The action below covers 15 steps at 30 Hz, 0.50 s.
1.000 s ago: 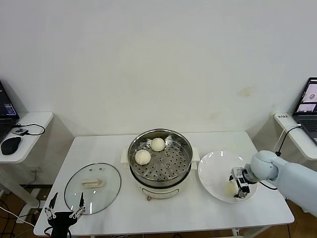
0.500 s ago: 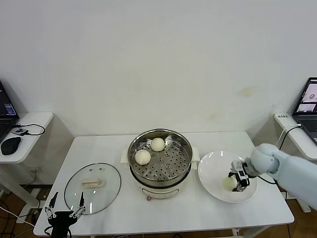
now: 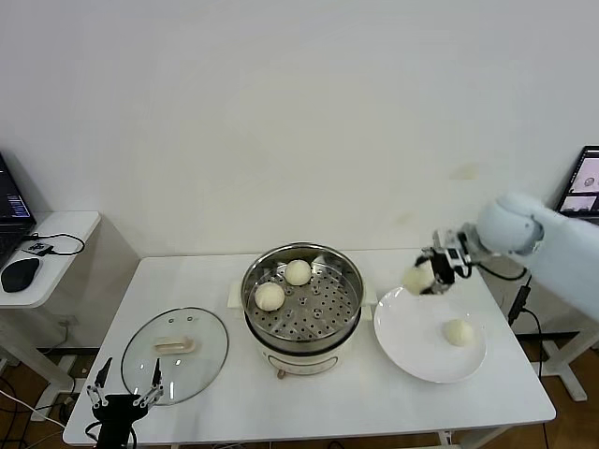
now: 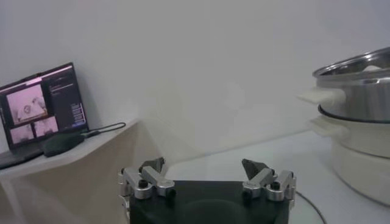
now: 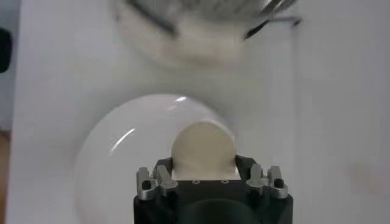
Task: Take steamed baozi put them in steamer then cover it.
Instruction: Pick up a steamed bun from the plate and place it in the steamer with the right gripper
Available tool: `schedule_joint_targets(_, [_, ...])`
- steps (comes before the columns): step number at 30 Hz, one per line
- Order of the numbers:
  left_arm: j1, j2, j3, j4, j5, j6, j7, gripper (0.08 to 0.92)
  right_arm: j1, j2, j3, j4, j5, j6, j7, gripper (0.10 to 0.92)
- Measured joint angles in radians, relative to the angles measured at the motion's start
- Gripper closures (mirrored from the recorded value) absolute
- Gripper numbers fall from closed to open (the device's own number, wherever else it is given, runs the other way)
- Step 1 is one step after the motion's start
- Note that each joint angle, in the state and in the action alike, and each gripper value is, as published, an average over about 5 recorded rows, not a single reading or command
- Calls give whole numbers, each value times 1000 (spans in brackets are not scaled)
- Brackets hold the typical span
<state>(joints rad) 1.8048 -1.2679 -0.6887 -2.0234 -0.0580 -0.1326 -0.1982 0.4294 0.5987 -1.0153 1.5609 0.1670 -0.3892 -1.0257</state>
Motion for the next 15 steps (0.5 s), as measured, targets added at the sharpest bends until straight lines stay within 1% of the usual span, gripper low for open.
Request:
schedule_joint_targets(8, [1,-6,-10,3,-6,-1,-1,177,113,170,-100,-16,88,20,40,380])
schedule_joint_targets(15, [11,-11,-25,-1,-13,-4,-3,177,120,328,-168,-58,108,87,56,381])
